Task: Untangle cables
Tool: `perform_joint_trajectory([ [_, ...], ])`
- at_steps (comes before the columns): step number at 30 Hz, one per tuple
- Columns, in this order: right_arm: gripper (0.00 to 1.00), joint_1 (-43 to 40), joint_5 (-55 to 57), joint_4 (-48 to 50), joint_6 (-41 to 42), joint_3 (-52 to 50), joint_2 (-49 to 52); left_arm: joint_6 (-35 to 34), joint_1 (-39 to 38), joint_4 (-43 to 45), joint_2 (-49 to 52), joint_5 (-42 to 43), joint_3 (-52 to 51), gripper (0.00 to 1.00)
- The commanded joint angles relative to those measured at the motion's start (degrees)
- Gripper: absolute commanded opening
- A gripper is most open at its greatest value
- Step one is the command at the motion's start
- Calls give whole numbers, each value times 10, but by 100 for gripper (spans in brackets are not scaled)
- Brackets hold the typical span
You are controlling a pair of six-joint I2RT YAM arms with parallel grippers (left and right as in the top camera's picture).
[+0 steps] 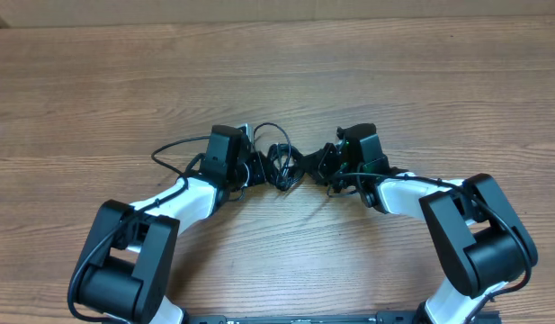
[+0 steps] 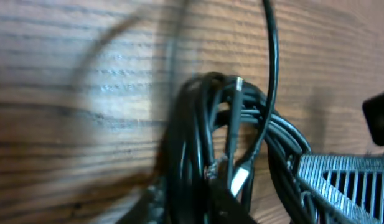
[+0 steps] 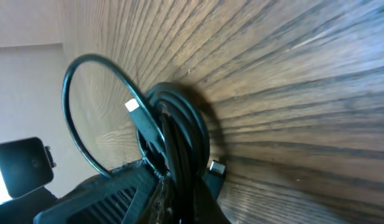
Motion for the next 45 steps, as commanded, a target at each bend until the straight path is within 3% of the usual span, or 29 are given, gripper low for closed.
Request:
perform_joint_trajectory([
  [1, 4, 2, -5, -3, -4, 7, 4, 0, 3, 6, 6, 26, 10, 8],
  [11, 4, 2, 28, -6, -4, 7, 4, 5, 3, 6, 6, -10, 10, 4],
  [19, 35, -10, 27, -31, -6, 7, 4, 1, 12, 10, 6, -35, 10, 4],
  [23, 62, -22, 11, -37, -32, 7, 4, -2, 21, 6, 6, -34, 10, 4],
  [27, 72, -31, -39, -33, -66, 7, 4, -2, 21, 6, 6, -34, 10, 4],
  [30, 72, -42, -113, -33, -74, 7, 4, -3, 21, 6, 6, -35, 10, 4],
  [35, 63, -67, -235, -5, -131, 7, 3, -11, 22, 6, 6, -37, 10, 4],
  [45, 61, -69, -306, 4, -168, 7, 3, -28, 22, 9, 6, -37, 10, 4],
])
